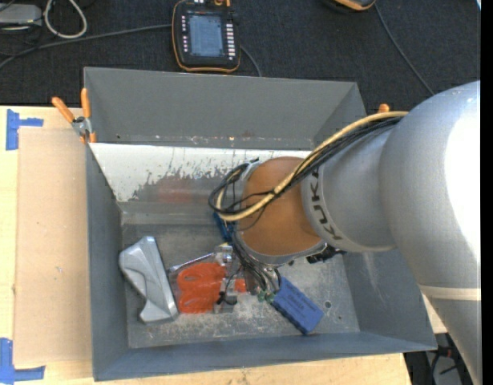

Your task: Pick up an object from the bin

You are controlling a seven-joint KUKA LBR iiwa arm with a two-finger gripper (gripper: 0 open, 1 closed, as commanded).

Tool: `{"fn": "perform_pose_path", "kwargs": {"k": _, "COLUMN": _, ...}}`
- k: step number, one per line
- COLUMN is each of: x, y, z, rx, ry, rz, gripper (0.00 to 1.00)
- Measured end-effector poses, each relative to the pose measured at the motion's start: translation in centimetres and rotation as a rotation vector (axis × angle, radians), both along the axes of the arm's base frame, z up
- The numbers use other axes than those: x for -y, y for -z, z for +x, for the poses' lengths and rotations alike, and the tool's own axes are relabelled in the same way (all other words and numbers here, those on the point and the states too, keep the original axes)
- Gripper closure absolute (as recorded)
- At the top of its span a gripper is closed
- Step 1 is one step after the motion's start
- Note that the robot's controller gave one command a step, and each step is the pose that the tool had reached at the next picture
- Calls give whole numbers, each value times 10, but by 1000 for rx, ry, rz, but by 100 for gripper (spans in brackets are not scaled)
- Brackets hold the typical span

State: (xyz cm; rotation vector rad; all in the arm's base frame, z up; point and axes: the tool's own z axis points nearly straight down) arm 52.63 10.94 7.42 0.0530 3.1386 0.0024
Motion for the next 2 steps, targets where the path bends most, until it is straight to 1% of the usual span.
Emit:
{"fn": "perform_pose_path", "kwargs": {"k": 1, "x": 3, "y": -70, "z": 0, "rx": -5, "ry": -5, "rz": -1, "gripper": 100}}
{"fn": "perform_pose_path", "kwargs": {"k": 2, "x": -8, "y": -127, "z": -5, "rx": 1, "ry": 9, "rz": 1, "gripper": 100}}
